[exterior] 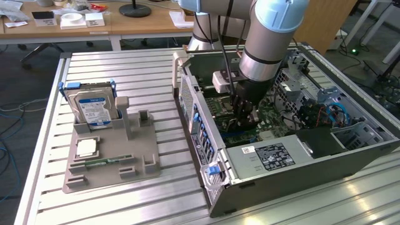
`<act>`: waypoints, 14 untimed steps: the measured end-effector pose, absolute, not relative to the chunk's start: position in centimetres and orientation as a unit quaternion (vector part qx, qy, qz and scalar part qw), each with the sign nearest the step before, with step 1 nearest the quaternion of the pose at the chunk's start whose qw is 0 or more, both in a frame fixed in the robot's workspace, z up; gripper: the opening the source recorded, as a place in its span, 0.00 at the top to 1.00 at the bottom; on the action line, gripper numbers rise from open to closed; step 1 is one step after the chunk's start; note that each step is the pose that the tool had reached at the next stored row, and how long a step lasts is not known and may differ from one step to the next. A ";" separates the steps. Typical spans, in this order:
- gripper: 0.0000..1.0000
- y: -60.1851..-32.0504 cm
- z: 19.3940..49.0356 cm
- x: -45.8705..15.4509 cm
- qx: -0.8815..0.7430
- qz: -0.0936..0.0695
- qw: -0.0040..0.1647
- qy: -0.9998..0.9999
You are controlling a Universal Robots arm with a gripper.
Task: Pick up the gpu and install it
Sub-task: 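Insert the gpu into the slot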
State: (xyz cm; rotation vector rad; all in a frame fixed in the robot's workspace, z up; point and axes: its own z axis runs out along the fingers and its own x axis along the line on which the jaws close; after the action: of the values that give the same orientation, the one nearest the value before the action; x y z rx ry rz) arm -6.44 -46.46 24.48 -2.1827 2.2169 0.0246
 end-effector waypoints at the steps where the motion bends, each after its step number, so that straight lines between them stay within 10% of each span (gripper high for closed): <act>1: 0.74 -46.5 24.5 -6.4 -0.701 0.008 0.015 0.712; 14: 0.74 -46.5 24.4 -6.5 -0.702 0.008 0.015 0.712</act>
State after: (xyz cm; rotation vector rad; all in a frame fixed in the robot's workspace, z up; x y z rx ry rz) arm -6.51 -46.46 24.39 -2.1827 2.2167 0.0246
